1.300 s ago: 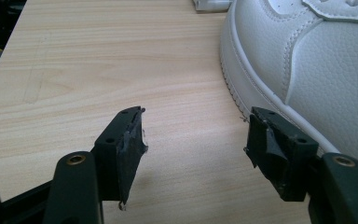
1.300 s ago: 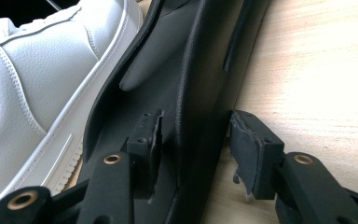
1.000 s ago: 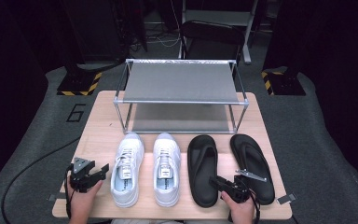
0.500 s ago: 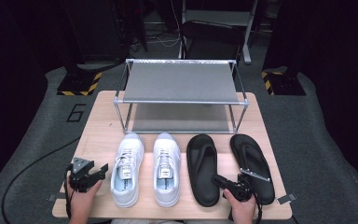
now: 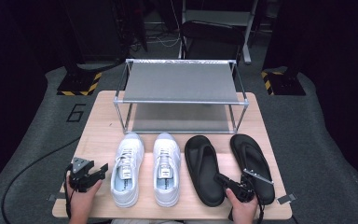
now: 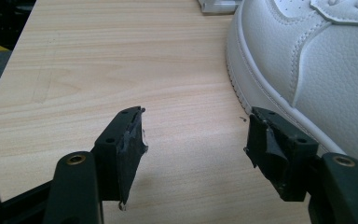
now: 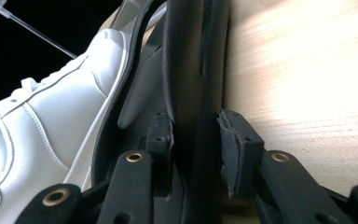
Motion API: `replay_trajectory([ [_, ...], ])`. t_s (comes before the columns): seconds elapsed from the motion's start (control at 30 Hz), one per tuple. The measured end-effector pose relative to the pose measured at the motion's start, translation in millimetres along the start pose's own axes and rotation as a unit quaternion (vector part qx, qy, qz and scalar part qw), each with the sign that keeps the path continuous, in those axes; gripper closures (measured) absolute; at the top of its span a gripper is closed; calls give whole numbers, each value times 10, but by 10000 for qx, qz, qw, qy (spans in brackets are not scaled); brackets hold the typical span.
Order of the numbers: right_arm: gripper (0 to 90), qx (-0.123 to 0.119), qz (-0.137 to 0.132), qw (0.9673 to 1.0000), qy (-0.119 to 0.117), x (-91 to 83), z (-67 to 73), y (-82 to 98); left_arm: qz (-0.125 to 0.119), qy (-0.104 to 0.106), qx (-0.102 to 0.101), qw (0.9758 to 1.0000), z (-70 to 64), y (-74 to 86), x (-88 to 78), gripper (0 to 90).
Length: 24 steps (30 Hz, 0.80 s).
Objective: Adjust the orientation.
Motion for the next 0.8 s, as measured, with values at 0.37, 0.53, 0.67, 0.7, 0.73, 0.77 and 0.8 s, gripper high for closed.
replay_trajectory([
  [0.37, 664, -207, -265, 9994, 92, -31, 25, -8, -53, -20, 10, 10000, -2, 0, 12, 358],
  [0.53, 663, -297, -353, 9987, 206, -50, 41, -20, -6, -7, 44, 10000, -1, 0, 10, 358],
  [0.67, 663, -300, -441, 9983, 224, -56, 59, -33, -45, -16, 36, 10000, 3, -4, -1, 358],
  [0.7, 663, -260, -462, 9983, 238, -62, 69, -40, -93, -25, 16, 10000, 1, -4, 3, 359],
  [0.73, 663, -285, -507, 9980, 253, -66, 72, -46, -131, -31, 6, 9999, 0, -3, 7, 359],
  [0.77, 663, -284, -581, 9976, 235, -65, 81, -53, -127, -26, 7, 9999, 0, -4, 5, 359],
  [0.8, 663, -323, -599, 9973, 256, -70, 85, -60, -128, -24, 10, 9999, 0, -3, 6, 359],
])
Point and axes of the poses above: each handheld gripper's, and its own axes: x roughly forward along the jaws, y roughly out of its underside, z roughly to its left, the point moved 3 cm from there along x, roughly forward along the jaws
